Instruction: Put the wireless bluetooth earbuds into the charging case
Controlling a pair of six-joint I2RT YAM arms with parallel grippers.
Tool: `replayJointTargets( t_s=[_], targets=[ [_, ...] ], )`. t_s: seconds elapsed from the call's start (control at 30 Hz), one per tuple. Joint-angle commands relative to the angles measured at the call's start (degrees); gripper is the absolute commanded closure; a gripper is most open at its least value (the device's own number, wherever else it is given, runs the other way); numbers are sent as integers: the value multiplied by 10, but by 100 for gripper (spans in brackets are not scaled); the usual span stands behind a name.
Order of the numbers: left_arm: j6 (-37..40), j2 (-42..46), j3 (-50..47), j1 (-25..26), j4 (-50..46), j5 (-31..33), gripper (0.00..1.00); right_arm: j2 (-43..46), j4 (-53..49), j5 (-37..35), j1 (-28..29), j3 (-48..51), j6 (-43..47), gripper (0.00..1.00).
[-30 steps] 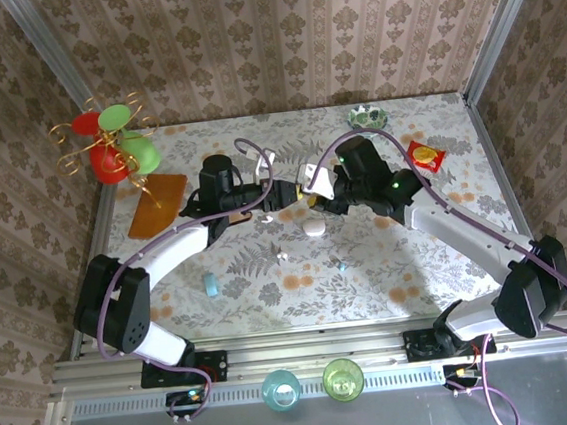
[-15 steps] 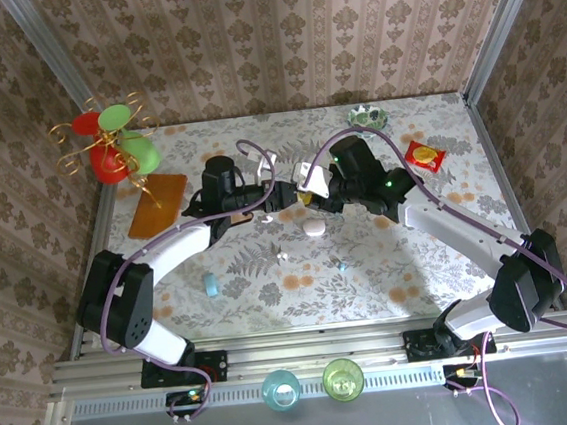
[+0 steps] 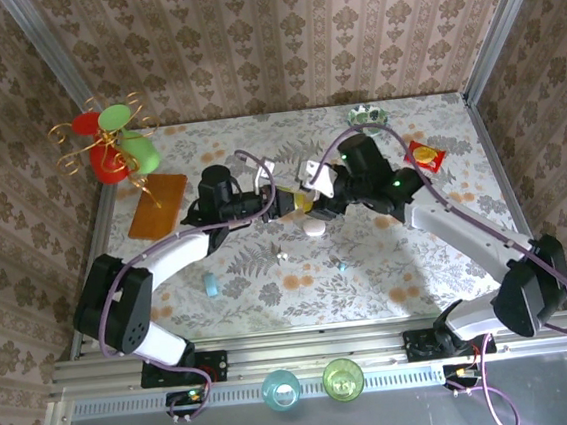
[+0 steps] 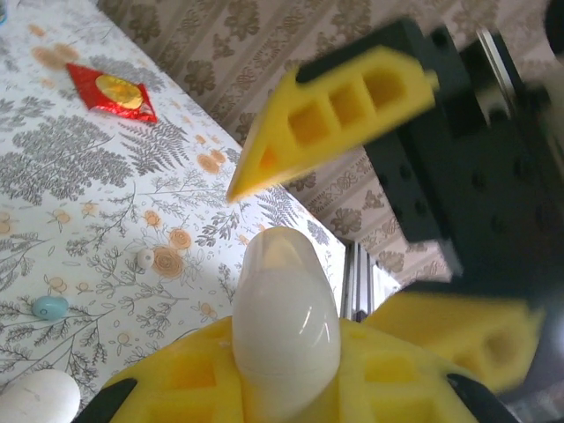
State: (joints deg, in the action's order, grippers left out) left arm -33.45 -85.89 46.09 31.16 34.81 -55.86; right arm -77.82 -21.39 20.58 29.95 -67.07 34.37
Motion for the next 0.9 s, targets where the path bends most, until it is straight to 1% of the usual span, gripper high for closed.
replayJointTargets(
  t_s=[0.0, 0.03, 0.1, 0.2, 0.37, 0.43, 0.57, 0.67, 0.8, 0.87],
  targets=[
    [91, 44, -32, -16, 106, -53, 96, 51, 0, 184, -39, 22, -54, 31],
    [106, 51, -42, -18, 123, -63, 96, 60, 19, 220, -50, 33, -78, 31],
    [136, 70, -65, -20, 166, -80, 96, 73, 42, 264, -66, 44, -114, 31],
    [155, 89, -90, -20, 231, -93, 98, 77, 46, 302, -74, 42, -146, 30],
    [166, 86, -100, -19, 285, -95, 100, 52, 51, 354, -71, 19, -175, 30],
    [163, 77, -101, -19, 320, -98, 100, 40, 54, 354, -64, 10, -179, 31],
    [124, 53, -93, -19, 384, -107, 100, 23, 59, 314, -48, -4, -190, 31],
    [122, 43, -87, -16, 382, -116, 100, 13, 84, 294, -42, -7, -219, 32],
    [142, 43, -94, -15, 382, -122, 100, 2, 130, 287, -43, -10, -279, 34],
    [146, 47, -96, -15, 383, -122, 100, -6, 134, 278, -43, -17, -296, 34]
  ],
)
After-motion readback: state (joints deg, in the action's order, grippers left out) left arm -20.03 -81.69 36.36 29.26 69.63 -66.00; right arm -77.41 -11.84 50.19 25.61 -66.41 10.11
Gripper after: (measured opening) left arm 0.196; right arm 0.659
